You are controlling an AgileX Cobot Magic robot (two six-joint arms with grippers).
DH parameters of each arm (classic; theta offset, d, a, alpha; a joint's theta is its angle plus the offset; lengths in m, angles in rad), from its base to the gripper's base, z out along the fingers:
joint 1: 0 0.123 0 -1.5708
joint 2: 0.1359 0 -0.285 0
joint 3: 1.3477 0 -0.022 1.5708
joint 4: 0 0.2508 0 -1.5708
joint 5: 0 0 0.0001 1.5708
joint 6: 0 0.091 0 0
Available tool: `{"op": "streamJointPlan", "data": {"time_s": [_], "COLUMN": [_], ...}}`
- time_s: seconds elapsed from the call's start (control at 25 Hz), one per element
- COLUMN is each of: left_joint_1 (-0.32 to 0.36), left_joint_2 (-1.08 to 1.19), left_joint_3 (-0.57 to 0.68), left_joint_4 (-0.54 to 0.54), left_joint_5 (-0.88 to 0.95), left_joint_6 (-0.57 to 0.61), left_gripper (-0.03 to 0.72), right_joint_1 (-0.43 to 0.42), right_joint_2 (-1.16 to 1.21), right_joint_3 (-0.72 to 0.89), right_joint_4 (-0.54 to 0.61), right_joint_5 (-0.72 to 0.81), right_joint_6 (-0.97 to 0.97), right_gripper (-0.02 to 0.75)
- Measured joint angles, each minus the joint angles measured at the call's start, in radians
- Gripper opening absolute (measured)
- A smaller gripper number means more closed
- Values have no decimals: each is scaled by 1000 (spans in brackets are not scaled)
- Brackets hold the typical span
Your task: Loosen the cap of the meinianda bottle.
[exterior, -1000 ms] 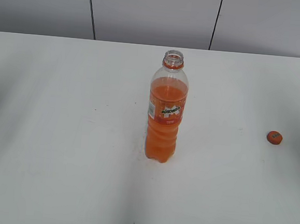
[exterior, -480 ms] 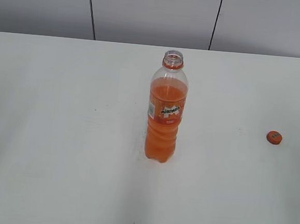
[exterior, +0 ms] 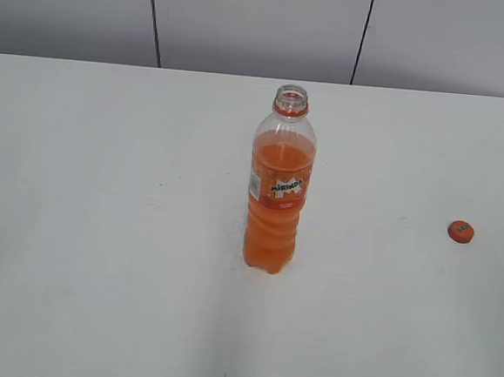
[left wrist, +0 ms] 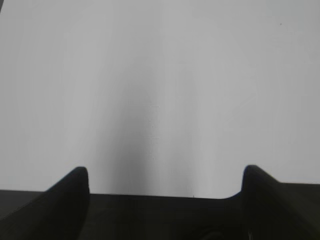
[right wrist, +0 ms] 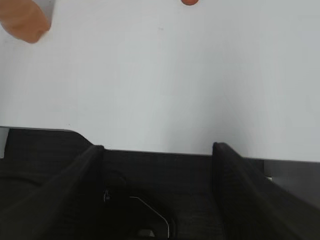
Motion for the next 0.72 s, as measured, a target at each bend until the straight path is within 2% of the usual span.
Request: {"op": "streamJointPlan", "data": {"time_s": [0.48,0.72], "left_joint_1": [0,0], "left_joint_2": [-372,-400], "left_joint_3": [54,94], "left_joint_4": [-77,-90], "left_joint_5": [-11,-8], "left_joint_6": [83,93], "left_gripper": [562,562], "right_joint_1": [0,0], "right_joint_2": [-312,-340], "right_joint_3": [43,48], "right_joint_4": [-14,-16], "right_joint_5": [-62,-65], "right_joint_6": [-26,-30], "right_gripper": [495,495]}}
